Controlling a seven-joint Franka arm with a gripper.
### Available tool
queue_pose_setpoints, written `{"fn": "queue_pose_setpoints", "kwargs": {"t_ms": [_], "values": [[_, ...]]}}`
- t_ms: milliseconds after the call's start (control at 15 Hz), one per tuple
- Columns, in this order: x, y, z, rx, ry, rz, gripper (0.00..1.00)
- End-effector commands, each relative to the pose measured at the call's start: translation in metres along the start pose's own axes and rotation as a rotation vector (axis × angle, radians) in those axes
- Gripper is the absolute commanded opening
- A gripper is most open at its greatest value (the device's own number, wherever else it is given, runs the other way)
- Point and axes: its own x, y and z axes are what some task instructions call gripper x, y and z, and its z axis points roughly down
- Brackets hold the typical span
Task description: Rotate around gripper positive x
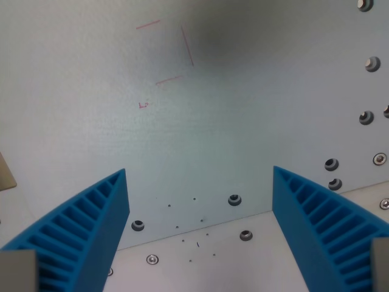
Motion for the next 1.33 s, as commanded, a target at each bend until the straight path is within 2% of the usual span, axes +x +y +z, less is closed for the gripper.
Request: {"fn": "queue_pose_setpoints", "kwargs": {"t_ms": [67,1333], "values": [[-0.0004,0.0001,-0.0022,0.012,0.004,0.0,1.0],[-0.0004,0.0001,-0.0022,0.234,0.004,0.0,1.0]]}}
